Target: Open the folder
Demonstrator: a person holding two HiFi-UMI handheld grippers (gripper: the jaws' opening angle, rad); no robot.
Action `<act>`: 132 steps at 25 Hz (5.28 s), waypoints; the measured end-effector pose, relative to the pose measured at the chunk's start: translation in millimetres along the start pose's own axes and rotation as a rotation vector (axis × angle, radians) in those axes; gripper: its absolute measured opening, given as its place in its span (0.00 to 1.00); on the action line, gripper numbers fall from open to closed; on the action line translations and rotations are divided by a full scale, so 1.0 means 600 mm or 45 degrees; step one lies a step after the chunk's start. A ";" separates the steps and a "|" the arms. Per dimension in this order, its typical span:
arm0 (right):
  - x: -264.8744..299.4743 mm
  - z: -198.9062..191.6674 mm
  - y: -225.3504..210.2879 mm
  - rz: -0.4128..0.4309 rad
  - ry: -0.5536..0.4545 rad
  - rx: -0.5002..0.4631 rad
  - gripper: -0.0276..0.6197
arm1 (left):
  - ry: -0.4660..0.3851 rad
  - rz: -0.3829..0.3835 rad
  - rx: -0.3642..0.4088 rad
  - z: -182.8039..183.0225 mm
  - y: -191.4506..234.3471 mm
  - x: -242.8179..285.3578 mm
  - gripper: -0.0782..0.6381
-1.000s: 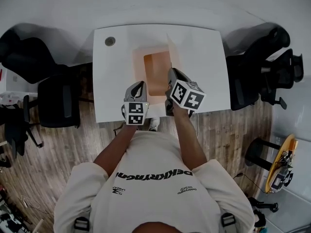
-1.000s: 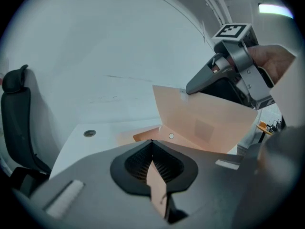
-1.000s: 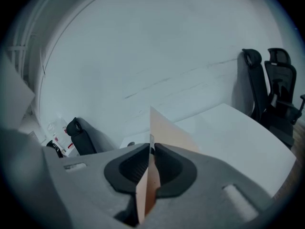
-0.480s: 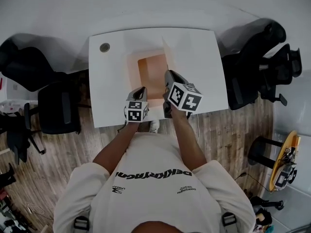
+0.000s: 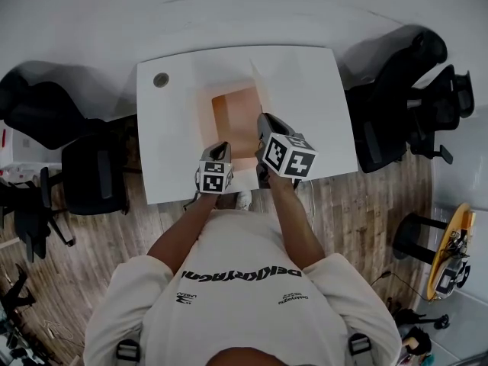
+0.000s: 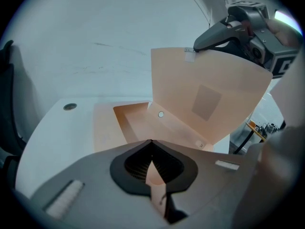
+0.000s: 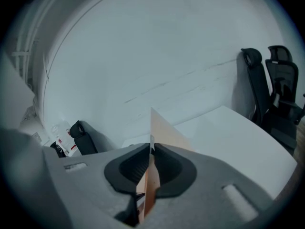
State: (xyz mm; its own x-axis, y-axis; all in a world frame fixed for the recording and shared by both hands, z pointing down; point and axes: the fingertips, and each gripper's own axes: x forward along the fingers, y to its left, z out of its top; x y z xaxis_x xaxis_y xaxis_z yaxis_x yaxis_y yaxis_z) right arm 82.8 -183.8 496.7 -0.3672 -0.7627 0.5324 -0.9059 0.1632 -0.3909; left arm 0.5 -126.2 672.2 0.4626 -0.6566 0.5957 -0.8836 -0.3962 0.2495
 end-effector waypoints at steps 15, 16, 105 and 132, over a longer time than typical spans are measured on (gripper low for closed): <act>-0.019 0.019 -0.065 -0.077 -0.034 -0.081 0.09 | 0.031 0.016 0.155 -0.012 -0.006 0.009 0.10; -0.019 0.020 -0.068 -0.081 -0.034 -0.082 0.09 | 0.030 0.010 0.143 -0.012 -0.007 0.008 0.10; -0.010 0.060 -0.367 -0.427 0.133 -0.616 0.06 | 0.015 -0.035 0.245 -0.013 -0.022 0.012 0.10; 0.006 0.052 -0.445 -0.505 0.203 -0.593 0.08 | 0.025 0.014 0.264 -0.016 -0.010 0.017 0.10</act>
State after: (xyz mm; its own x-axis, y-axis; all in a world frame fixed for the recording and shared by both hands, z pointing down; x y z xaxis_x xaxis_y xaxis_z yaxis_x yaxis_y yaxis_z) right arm 330.1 -249.5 579.8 0.0211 -0.7241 0.6894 -0.9633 0.1698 0.2079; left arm 9.7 -124.4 684.5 0.4499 -0.6495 0.6130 -0.8538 -0.5141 0.0819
